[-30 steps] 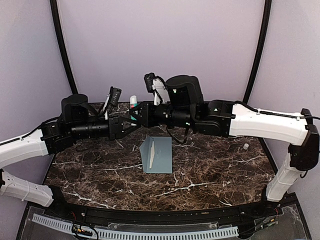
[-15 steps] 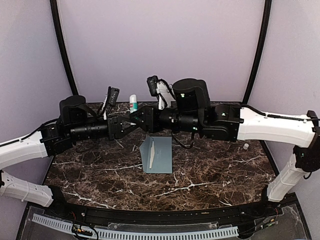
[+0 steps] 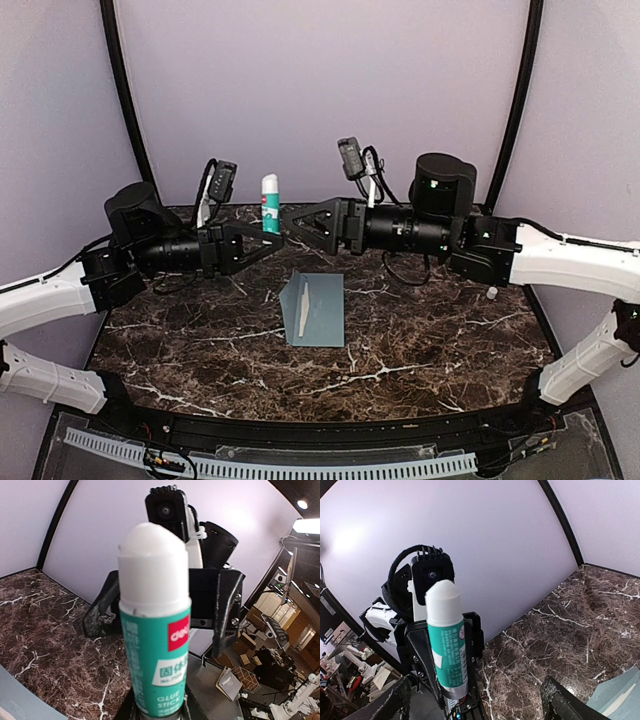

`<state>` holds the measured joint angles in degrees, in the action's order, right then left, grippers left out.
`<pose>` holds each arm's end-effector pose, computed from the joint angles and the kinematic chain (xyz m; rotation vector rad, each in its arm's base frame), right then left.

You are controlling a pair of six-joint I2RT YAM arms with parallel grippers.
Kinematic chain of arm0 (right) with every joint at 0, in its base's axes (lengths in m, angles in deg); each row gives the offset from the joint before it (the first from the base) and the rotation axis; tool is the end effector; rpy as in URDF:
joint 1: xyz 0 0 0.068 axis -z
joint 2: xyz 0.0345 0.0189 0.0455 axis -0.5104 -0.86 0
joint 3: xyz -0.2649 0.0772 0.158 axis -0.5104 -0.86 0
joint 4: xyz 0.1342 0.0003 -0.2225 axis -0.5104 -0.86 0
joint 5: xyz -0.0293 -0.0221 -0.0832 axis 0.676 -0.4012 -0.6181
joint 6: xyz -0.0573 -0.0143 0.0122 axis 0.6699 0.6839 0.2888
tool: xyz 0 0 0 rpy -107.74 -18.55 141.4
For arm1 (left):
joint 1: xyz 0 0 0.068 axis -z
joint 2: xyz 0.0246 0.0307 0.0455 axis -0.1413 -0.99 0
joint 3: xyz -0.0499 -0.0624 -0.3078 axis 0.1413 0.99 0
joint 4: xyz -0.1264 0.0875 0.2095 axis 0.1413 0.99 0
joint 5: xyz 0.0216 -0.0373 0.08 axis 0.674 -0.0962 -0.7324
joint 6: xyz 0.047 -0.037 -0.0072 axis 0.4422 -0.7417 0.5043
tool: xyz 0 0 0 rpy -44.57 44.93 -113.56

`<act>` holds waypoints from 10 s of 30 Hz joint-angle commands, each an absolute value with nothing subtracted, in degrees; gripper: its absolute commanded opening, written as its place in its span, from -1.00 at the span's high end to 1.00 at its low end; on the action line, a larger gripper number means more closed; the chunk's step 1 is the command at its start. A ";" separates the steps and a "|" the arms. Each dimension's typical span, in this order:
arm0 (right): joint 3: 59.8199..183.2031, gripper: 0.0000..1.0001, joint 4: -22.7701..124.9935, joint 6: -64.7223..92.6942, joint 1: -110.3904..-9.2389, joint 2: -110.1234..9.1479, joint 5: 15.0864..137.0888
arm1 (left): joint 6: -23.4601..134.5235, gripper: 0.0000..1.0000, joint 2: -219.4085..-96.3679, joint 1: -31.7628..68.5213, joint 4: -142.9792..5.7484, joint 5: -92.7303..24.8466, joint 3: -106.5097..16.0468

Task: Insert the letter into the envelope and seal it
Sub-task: Unscrew the solid glue, then adjust the solid glue.

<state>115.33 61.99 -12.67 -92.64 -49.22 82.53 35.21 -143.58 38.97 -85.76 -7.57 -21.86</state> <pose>0.1470 0.2985 0.4341 -0.6471 1.6621 1.4550 0.1381 -0.1860 0.4054 0.7613 1.4944 -1.5169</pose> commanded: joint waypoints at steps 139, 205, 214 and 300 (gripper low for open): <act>119.83 1.00 72.32 -16.71 -90.07 -57.59 115.25 | 19.89 0.88 -148.63 39.96 -106.81 7.77 -25.97; 113.42 0.83 106.36 -44.75 -92.12 -63.69 85.31 | 24.99 0.62 -142.76 45.37 -109.37 -41.54 -17.02; 111.20 0.90 104.29 -42.26 -91.20 -61.01 83.77 | 23.82 -0.42 -141.45 45.40 -105.57 -38.69 -17.66; 113.94 -0.08 71.87 -26.22 -84.42 -51.10 99.62 | 11.11 0.97 -146.82 36.60 -98.62 -9.04 -23.48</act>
